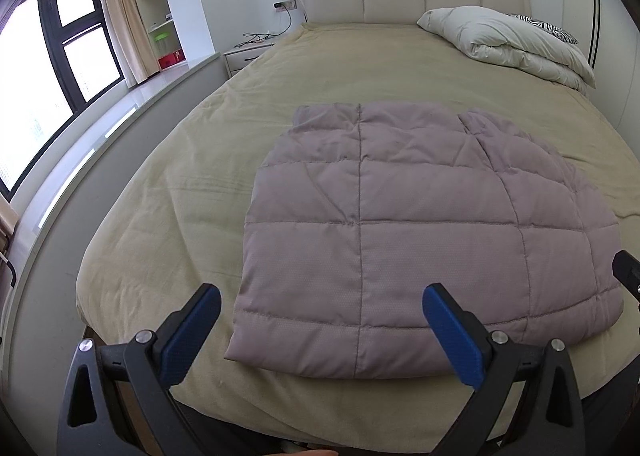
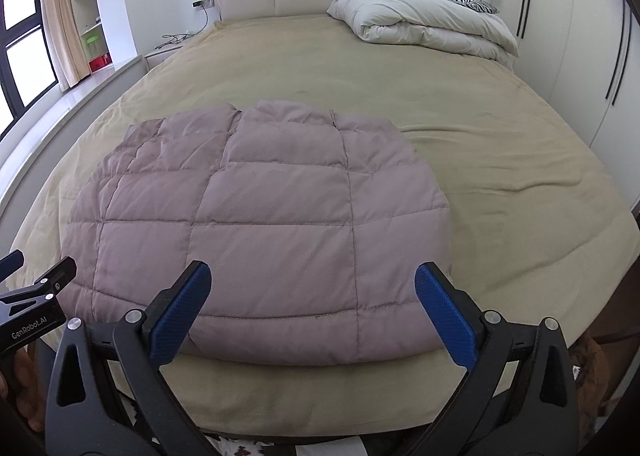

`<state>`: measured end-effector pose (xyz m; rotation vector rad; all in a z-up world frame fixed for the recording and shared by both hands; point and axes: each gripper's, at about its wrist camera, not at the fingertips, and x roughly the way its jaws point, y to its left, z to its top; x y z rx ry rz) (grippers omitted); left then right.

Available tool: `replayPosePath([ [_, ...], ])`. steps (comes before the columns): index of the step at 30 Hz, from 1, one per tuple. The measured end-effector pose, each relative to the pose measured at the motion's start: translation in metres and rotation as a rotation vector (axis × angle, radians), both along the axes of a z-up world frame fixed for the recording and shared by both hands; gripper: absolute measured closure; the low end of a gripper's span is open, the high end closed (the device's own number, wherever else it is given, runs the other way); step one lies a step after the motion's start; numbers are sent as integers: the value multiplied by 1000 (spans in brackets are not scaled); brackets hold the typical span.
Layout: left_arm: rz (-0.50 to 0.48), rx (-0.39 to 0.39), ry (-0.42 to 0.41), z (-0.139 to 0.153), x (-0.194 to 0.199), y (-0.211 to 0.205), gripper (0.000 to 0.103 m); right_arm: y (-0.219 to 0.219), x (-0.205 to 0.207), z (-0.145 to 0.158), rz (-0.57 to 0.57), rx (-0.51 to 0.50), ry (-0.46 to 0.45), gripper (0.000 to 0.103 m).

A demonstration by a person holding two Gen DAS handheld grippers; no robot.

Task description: Fold large clothes

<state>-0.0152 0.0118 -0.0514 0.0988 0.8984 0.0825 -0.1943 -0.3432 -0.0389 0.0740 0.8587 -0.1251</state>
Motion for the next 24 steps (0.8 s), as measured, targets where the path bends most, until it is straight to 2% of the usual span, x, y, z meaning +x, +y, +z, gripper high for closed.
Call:
replayPosePath([
  [24, 0, 1, 3, -4, -3, -2, 0, 5, 1, -7, 4, 3, 14, 0],
])
